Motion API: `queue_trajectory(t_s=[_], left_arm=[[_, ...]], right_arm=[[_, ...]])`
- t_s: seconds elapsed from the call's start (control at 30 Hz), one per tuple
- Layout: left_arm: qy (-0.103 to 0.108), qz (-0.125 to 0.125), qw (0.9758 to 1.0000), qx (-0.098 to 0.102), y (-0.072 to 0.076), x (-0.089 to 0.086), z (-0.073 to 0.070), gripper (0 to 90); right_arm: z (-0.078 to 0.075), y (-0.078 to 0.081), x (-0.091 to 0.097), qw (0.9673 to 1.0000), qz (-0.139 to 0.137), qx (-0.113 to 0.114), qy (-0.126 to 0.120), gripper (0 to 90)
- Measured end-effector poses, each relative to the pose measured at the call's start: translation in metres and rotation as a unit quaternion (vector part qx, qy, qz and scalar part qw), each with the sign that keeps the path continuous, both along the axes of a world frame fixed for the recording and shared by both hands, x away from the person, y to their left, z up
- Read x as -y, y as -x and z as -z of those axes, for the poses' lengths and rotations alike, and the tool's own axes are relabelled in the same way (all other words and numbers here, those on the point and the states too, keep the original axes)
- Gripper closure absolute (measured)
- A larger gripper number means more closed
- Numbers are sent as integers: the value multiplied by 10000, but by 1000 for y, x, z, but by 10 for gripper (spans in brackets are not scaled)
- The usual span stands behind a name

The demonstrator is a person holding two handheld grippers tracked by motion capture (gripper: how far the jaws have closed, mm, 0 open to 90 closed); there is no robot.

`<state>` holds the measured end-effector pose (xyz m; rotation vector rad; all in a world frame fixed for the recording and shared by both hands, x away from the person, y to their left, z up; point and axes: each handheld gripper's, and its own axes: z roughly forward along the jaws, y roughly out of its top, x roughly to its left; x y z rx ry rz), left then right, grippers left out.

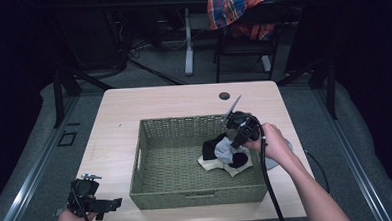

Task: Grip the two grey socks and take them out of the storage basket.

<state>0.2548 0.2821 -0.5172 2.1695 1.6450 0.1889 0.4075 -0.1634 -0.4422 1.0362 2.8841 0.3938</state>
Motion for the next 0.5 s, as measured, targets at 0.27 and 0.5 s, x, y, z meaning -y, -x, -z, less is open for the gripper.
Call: queue_trajectory(t_s=[0.27,0.5], left_arm=[[-4,-2,10000,-12,0,0,0,1],[-8,8,10000,-2,0,0,0,1]], right_arm=[[-19,1,6,9998,26,131,-170,852],[-33,2,6,9991,55,276,-310,852]])
